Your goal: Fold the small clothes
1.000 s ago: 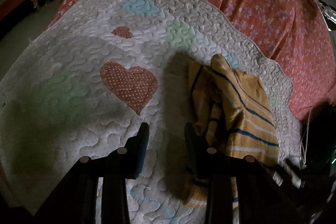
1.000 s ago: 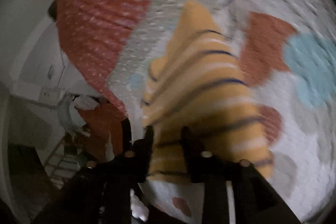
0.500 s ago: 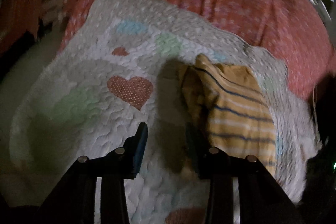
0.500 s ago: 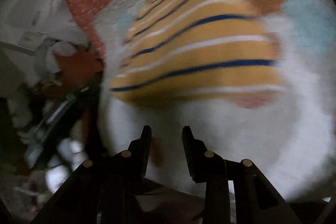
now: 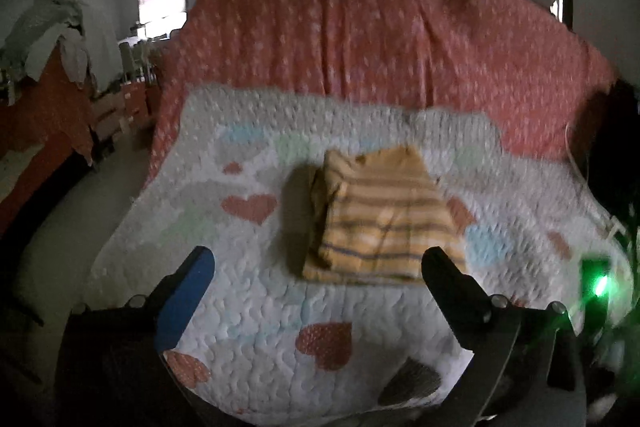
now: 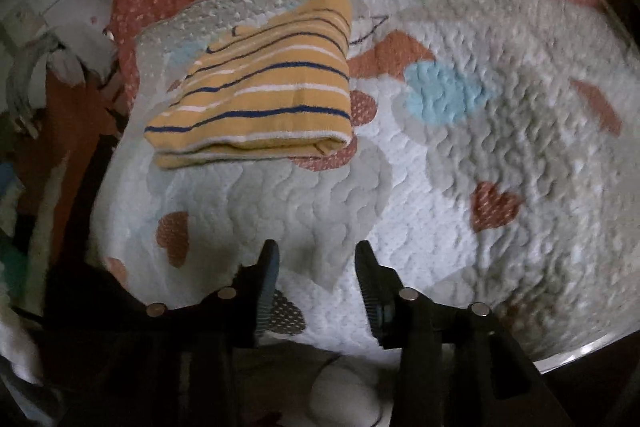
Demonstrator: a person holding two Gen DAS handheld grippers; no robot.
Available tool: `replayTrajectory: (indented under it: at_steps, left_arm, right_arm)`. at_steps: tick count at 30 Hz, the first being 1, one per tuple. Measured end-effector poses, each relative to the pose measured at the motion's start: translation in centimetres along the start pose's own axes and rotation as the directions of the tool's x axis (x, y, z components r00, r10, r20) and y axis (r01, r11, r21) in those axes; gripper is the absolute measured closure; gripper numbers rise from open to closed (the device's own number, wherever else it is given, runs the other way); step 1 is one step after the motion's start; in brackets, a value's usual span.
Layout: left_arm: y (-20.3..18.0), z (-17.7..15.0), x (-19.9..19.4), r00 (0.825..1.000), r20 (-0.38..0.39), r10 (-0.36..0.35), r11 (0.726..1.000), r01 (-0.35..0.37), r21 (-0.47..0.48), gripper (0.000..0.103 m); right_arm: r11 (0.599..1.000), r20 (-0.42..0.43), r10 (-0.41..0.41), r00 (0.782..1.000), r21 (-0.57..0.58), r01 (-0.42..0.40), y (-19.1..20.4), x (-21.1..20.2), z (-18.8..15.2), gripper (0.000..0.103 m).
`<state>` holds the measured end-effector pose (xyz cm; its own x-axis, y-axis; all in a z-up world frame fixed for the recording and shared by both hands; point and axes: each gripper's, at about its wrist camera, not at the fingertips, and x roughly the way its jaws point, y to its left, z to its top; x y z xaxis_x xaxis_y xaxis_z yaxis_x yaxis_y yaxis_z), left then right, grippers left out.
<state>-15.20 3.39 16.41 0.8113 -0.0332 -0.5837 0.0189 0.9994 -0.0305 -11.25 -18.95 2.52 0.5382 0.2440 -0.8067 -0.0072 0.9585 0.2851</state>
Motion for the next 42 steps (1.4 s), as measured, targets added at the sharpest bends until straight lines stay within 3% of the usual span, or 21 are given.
replayTrajectory:
  at_steps: [7, 11, 14, 19, 26, 42]
  left_arm:
    - [1.5, 1.4, -1.0, 0.999, -0.028, 0.046, 0.990, -0.049, -0.129, 0.000]
    - [0.9, 0.2, 0.8, 0.990, -0.126, 0.059, 0.995, -0.068, -0.070, 0.000]
    - [-0.5, -1.2, 2.4, 0.974, -0.209, 0.083, 0.996, -0.084, 0.006, 0.000]
    - [-2.7, -3.4, 3.6, 0.957, -0.277, 0.082, 0.994, -0.058, 0.094, 0.000]
    - [-3.7, -4.7, 4.4, 0.945, -0.320, 0.065, 0.991, -0.024, 0.131, 0.000]
    - [-2.9, -5.8, 5.7, 0.926, -0.372, 0.057, 0.994, -0.017, 0.108, 0.000]
  right_arm:
    - [1.000, 0.049, 0.000, 0.999, 0.001, 0.000, 0.0, -0.5, 0.2, 0.050]
    - [1.000, 0.055, -0.015, 0.998, -0.024, 0.016, 0.6, -0.1, 0.3, 0.048]
    - [0.999, 0.051, -0.027, 0.998, -0.020, 0.028, 0.3, 0.1, 0.4, 0.045]
    - [1.000, 0.044, -0.029, 0.999, 0.001, 0.029, -0.5, 0.3, 0.6, 0.043]
    - [0.999, 0.021, -0.049, 0.999, -0.022, 0.049, -0.2, 1.0, 0.5, 0.041]
    - [0.996, -0.006, -0.085, 0.996, -0.033, 0.085, 0.1, 2.2, 0.3, 0.039]
